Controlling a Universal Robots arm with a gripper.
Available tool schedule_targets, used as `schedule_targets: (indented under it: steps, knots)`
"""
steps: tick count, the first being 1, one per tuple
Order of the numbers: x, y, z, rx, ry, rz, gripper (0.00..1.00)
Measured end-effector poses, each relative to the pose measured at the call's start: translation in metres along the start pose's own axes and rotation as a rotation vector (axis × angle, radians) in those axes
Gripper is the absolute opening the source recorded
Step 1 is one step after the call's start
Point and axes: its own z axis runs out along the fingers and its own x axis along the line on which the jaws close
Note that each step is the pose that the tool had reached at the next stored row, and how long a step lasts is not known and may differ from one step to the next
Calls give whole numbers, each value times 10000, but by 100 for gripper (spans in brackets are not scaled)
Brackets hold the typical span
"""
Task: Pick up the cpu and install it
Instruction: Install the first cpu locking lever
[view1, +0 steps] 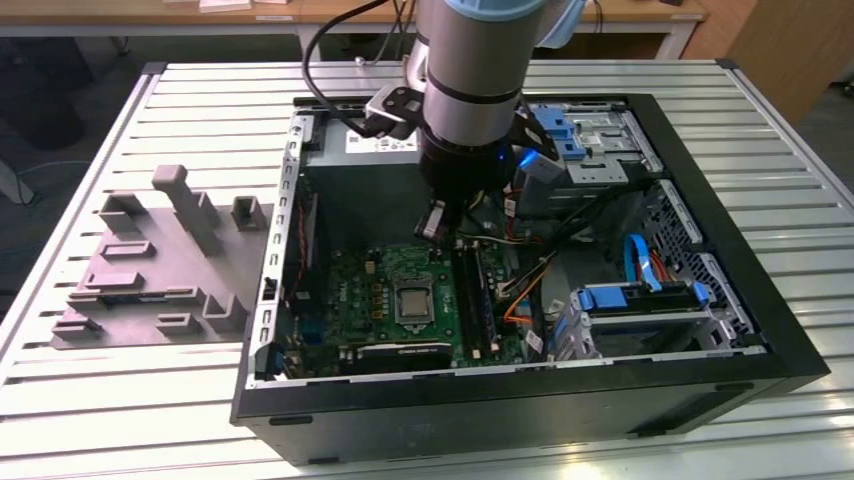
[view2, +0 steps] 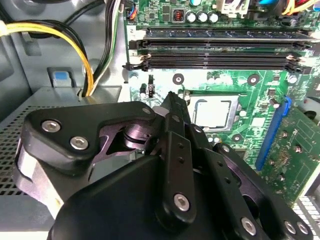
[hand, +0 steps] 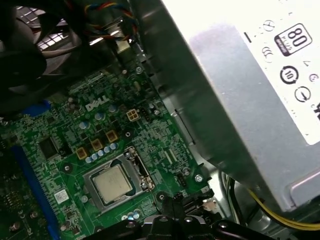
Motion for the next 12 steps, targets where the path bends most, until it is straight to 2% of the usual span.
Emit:
schedule_targets:
  steps: [8, 12]
  knots:
    - [73, -9, 2, 28, 9, -379, 11]
    - [74, -11, 2, 42, 36, -908, 11]
